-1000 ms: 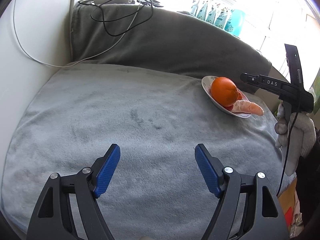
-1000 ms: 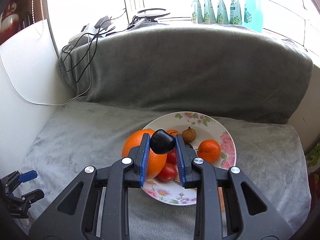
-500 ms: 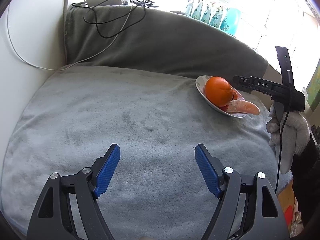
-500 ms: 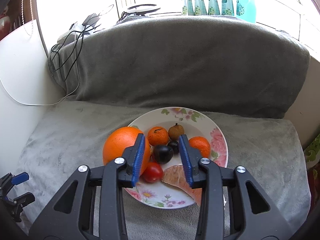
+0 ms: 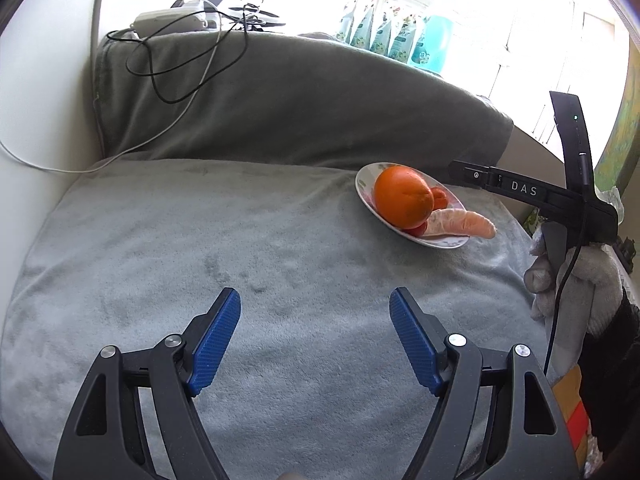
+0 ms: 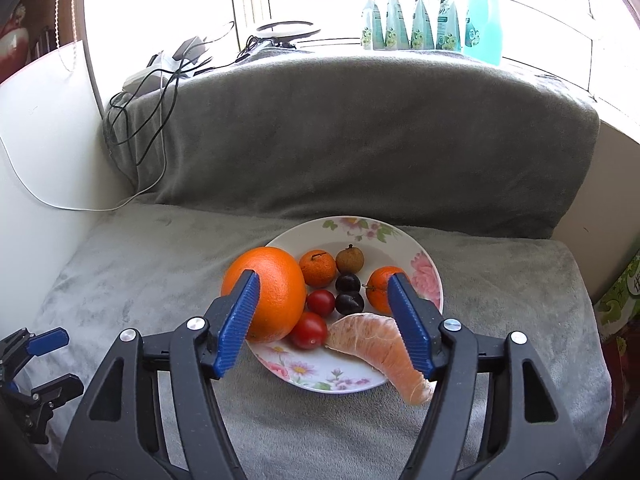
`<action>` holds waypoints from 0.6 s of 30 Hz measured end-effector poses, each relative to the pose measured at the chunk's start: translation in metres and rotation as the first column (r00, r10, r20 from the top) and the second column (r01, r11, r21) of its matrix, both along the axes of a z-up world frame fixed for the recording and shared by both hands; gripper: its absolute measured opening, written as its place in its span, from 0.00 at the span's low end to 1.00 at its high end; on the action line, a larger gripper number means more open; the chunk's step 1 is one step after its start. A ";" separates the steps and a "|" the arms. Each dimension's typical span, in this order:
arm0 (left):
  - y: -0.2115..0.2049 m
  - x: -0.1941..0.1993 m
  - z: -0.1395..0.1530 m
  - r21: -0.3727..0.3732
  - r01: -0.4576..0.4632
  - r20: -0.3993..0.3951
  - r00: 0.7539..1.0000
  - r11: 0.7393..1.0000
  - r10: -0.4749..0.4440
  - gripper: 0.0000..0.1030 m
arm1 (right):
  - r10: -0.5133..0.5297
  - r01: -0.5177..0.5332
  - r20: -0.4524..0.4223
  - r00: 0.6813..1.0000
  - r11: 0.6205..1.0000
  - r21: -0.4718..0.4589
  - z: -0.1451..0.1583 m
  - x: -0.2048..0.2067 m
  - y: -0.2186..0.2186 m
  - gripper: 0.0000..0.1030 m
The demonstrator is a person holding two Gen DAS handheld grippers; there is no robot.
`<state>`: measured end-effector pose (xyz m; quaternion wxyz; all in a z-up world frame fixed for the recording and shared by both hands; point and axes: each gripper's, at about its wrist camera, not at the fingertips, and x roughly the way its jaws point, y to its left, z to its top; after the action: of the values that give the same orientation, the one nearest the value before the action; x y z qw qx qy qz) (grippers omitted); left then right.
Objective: Organize fruits
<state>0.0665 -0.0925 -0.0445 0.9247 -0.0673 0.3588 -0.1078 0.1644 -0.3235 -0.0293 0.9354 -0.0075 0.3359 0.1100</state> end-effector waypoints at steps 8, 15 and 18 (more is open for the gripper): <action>-0.011 -0.001 0.027 -0.002 0.026 0.097 0.995 1.000 -0.025 0.75 | -0.035 0.034 0.066 0.997 0.999 0.022 0.017 -0.036 -0.001 0.86; -0.022 -0.005 0.049 0.005 0.036 0.179 0.983 0.999 -0.037 0.80 | -0.069 0.069 0.111 0.992 0.998 -0.001 0.025 -0.067 -0.003 0.94; -0.029 -0.004 0.053 0.015 0.045 0.194 0.980 0.999 -0.047 0.80 | -0.088 0.090 0.123 0.988 0.996 -0.010 0.026 -0.078 -0.005 0.94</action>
<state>0.0622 -0.1214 0.0088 0.9528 -0.0433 0.2691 -0.1336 0.0869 -0.3284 -0.0030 0.9581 -0.0064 0.2788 0.0648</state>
